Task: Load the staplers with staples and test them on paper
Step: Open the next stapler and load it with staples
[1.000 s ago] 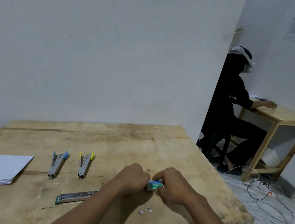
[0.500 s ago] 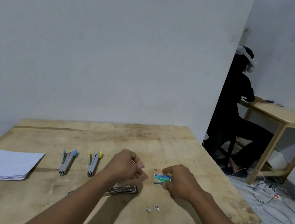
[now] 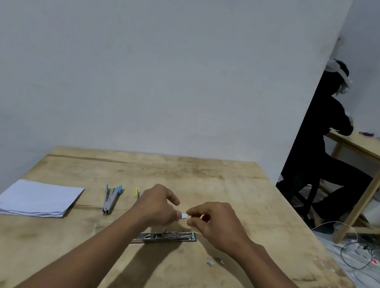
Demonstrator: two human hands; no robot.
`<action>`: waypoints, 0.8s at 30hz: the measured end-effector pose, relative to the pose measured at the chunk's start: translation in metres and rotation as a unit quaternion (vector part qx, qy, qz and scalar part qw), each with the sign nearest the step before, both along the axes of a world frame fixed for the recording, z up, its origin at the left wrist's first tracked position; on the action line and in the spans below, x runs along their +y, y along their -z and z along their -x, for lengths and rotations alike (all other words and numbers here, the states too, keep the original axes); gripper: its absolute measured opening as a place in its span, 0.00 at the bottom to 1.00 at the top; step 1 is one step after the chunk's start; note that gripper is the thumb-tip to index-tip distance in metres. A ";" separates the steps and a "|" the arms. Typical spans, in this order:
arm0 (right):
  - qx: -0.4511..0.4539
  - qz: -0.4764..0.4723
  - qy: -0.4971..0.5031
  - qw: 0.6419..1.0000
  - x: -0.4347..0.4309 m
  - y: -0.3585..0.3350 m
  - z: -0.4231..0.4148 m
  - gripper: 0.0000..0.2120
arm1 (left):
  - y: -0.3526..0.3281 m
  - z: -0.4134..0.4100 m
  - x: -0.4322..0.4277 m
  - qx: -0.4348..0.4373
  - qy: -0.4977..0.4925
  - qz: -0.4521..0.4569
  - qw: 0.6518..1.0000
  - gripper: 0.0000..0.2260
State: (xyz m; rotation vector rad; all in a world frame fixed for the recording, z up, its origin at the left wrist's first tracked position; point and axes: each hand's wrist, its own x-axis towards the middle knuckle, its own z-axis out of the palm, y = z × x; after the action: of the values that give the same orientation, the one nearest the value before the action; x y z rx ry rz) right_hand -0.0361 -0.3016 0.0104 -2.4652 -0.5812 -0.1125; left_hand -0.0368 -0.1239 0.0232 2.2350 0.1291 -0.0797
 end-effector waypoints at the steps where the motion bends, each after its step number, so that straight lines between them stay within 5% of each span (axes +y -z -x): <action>1: 0.002 -0.001 0.000 1.000 0.002 0.001 0.001 0.09 | 0.002 0.000 0.002 0.006 0.001 0.005 1.000 0.13; 7: -0.025 0.004 -0.013 1.000 0.003 0.001 0.003 0.07 | 0.000 0.005 -0.001 0.021 0.005 0.029 0.999 0.18; 11: -0.006 0.046 0.007 0.999 0.001 0.004 0.000 0.07 | 0.003 0.013 0.012 -0.064 0.002 -0.107 0.992 0.13; 16: 0.026 0.085 0.009 0.996 0.002 0.009 -0.001 0.07 | 0.021 0.034 0.018 -0.074 0.133 -0.172 0.973 0.15; 24: 0.045 0.121 -0.019 0.991 0.017 0.007 -0.001 0.08 | 0.047 0.034 0.024 -0.145 0.103 -0.137 0.974 0.02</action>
State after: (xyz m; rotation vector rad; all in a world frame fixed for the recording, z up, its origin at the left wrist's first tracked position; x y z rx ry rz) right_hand -0.0352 -0.2845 0.0033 -2.6753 -0.6340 0.0900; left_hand -0.0710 -0.0997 -0.0238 2.5013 -0.2662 0.1630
